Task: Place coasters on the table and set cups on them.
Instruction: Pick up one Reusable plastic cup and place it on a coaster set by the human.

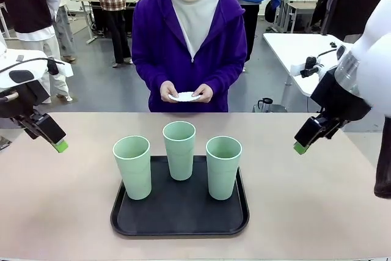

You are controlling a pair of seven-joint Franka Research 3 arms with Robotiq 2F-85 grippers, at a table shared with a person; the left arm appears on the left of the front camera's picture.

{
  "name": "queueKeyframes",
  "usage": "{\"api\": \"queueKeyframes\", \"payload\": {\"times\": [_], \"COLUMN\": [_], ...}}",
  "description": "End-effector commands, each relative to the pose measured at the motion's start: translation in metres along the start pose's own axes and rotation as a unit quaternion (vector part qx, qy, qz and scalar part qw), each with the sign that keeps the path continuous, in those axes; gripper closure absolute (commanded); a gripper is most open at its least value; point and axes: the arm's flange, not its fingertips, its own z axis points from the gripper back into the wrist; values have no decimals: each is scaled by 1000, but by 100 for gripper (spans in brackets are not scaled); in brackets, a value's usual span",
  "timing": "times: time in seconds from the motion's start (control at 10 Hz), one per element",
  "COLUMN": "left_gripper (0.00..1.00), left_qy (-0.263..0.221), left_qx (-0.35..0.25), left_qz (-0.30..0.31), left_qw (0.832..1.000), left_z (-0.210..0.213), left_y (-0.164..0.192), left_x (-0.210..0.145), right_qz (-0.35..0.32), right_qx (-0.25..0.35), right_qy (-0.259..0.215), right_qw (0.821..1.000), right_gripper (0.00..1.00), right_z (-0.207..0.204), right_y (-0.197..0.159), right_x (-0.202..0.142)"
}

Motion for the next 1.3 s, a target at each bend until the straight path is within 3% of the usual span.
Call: {"api": "queueKeyframes", "payload": {"times": [0.0, 0.2, 0.3, 0.4, 0.6, 0.7, 0.9, 1.2], "left_gripper": [0, 0, 0, 0, 0, 0, 0, 0], "left_qy": [-49, -102, -125, -150, -183, -196, -211, -209], "left_qx": [-158, -328, -408, -465, -516, -520, -531, -519], "left_qz": [-4, 12, 23, 49, 118, 152, 214, 264], "left_qw": [986, 939, 904, 871, 828, 818, 792, 786], "left_z": [1, -6, -9, -14, -26, -35, -37, -35], "left_y": [23, 50, 62, 79, 116, 132, 164, 194], "left_x": [-7, -22, -32, -43, -72, -89, -131, -165], "right_qz": [-93, -141, -164, -193, -222, -225, -232, -249], "right_qx": [191, 356, 433, 491, 554, 573, 573, 560], "right_qy": [-49, -109, -135, -152, -160, -157, -156, -151], "right_qw": [976, 917, 876, 835, 786, 772, 770, 776], "right_gripper": [0, 0, 0, 0, 0, 0, 0, 0], "right_z": [-7, -11, -13, -21, -33, -34, -42, -47], "right_y": [-40, -74, -94, -118, -144, -154, -164, -176], "right_x": [-21, -53, -67, -83, -107, -119, -144, -160]}}
